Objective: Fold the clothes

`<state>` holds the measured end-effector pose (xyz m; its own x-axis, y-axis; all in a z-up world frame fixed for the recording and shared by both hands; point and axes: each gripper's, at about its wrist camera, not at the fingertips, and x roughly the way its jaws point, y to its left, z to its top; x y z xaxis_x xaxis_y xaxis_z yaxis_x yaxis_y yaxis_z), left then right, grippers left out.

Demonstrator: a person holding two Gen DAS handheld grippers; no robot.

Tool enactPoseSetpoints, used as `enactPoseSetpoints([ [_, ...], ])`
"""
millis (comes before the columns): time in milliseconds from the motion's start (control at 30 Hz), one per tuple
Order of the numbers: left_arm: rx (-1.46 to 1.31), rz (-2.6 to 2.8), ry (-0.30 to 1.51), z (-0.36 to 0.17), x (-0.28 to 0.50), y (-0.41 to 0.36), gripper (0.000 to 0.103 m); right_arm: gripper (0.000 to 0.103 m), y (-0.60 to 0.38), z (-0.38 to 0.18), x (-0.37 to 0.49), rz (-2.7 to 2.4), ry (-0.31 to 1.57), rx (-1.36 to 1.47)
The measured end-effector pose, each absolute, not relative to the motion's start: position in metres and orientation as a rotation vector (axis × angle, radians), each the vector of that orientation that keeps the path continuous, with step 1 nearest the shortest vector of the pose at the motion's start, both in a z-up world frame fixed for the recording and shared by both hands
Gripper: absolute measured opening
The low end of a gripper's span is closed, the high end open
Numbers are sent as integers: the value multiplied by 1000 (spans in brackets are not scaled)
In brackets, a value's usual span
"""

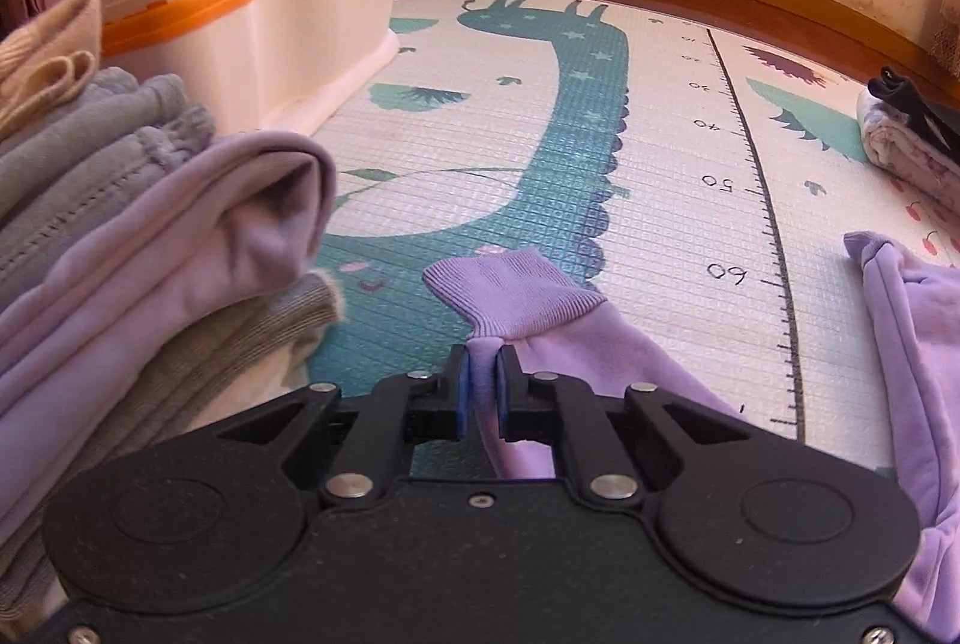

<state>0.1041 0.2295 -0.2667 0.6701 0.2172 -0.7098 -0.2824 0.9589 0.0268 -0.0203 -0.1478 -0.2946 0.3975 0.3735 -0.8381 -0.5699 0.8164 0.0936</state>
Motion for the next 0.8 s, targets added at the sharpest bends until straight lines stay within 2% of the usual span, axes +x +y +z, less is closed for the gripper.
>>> enactPoseSetpoints([
  [400, -61, 412, 757, -269, 44, 247, 6, 35, -149, -296, -22, 597, 988, -241],
  [800, -62, 449, 809, -296, 27, 259, 7, 36, -155, -296, -21, 598, 975, -262],
])
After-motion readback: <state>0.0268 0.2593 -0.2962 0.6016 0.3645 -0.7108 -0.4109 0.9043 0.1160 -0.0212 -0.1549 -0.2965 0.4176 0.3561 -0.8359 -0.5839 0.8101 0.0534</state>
